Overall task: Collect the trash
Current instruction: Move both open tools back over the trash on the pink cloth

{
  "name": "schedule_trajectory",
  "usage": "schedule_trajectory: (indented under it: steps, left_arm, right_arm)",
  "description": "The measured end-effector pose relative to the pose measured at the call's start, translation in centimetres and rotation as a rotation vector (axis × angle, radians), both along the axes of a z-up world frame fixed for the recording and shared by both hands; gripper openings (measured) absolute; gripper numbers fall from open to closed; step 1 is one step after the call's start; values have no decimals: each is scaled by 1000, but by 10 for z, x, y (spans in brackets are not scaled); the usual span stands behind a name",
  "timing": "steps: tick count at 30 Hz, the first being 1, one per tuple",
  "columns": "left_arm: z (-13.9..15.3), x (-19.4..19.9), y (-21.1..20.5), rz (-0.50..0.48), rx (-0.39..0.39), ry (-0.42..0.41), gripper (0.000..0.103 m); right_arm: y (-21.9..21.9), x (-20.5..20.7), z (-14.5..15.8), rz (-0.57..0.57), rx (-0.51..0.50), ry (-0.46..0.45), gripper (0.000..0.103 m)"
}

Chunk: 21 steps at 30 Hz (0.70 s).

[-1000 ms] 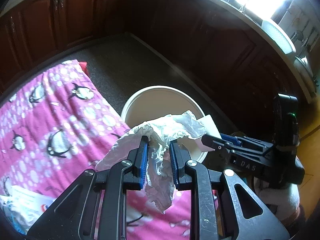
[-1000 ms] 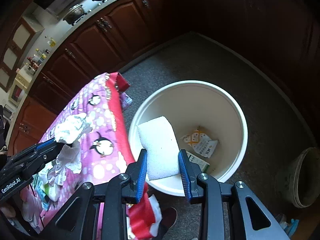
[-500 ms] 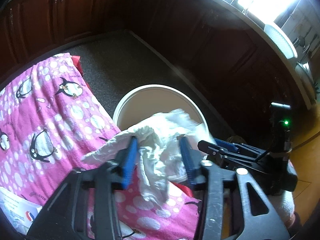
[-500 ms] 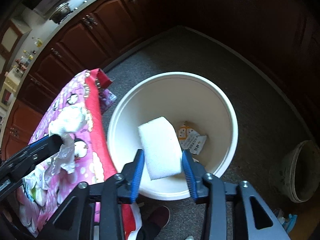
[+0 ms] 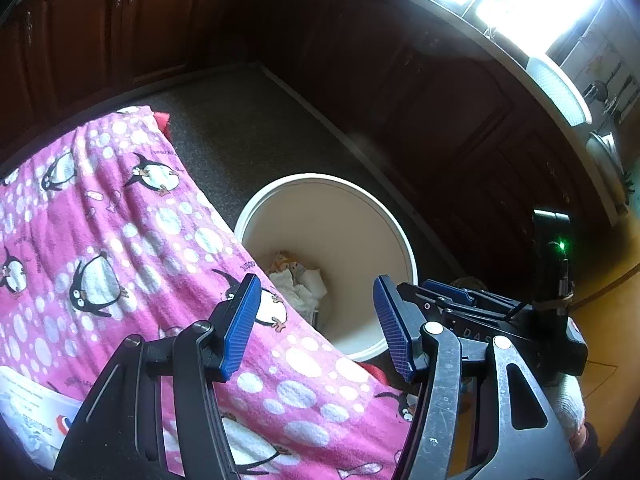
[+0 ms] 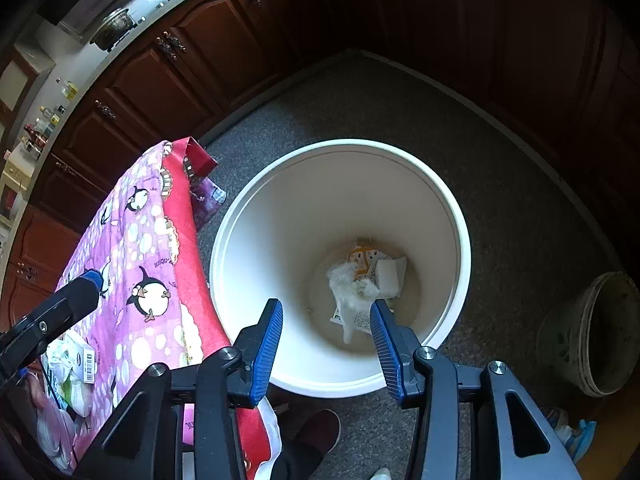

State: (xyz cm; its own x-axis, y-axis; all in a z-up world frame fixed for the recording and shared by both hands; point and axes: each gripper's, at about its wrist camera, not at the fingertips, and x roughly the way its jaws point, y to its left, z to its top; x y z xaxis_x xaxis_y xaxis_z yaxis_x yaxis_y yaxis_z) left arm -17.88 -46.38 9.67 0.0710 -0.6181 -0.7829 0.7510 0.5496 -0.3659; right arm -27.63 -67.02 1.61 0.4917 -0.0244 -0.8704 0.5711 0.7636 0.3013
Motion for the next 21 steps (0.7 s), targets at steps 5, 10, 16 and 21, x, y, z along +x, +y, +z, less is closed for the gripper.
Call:
schedule_trajectory:
  steps: [5, 10, 16, 21]
  left_arm:
    - [6, -3, 4, 2, -3, -24, 57]
    - [11, -2, 16, 20, 0, -47, 57]
    - [18, -1, 35, 46, 5, -76, 57]
    - [26, 0, 52, 81, 11, -92, 57]
  right_arm:
    - [6, 2, 6, 12, -9, -9, 44]
    - [12, 4, 14, 25, -21, -20, 45]
    - [25, 10, 25, 48, -32, -35, 46]
    - [42, 15, 40, 75, -42, -63, 46]
